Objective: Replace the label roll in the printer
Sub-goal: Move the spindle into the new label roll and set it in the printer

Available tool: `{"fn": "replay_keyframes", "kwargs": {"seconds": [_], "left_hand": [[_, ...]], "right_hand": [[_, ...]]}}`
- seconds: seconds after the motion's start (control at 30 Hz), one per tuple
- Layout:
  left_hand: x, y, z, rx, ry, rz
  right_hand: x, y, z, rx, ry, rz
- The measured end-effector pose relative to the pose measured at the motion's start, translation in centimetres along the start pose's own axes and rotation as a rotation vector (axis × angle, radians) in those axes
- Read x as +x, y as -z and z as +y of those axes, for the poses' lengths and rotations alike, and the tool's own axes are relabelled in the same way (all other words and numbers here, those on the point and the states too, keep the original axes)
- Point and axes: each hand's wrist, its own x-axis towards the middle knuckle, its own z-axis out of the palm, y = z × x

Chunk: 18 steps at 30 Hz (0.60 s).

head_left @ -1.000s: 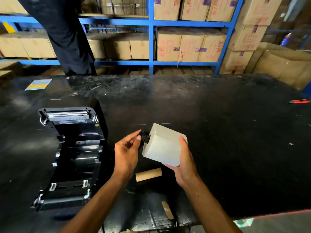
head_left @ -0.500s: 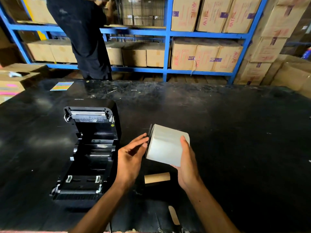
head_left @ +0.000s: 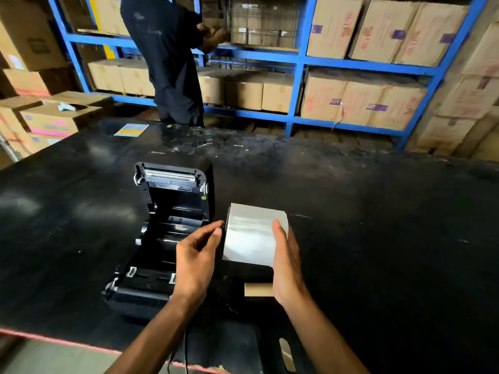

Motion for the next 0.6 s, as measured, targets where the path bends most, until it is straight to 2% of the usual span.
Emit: {"fn": "replay_keyframes", "kwargs": {"seconds": [0.27, 0.37, 0.47, 0.6], "left_hand": [[0.1, 5.6, 1.7, -0.077, 0.036, 0.054], [1.0, 7.9, 1.2, -0.074, 0.044, 0.119], [3.0, 10.4, 1.0, -0.038, 0.115, 0.16], [5.8, 13.3, 0.9, -0.076, 0.218, 0.086]], "right_hand": [[-0.1, -7.9, 1.9, -0.035, 0.062, -0.192], [-0.2, -10.6, 3.0, -0.049, 0.065, -0.249], [0.0, -13.4, 4.2, -0.071, 0.062, -0.254], [0.4, -16.3, 5.5, -0.137, 0.07, -0.201]]}}
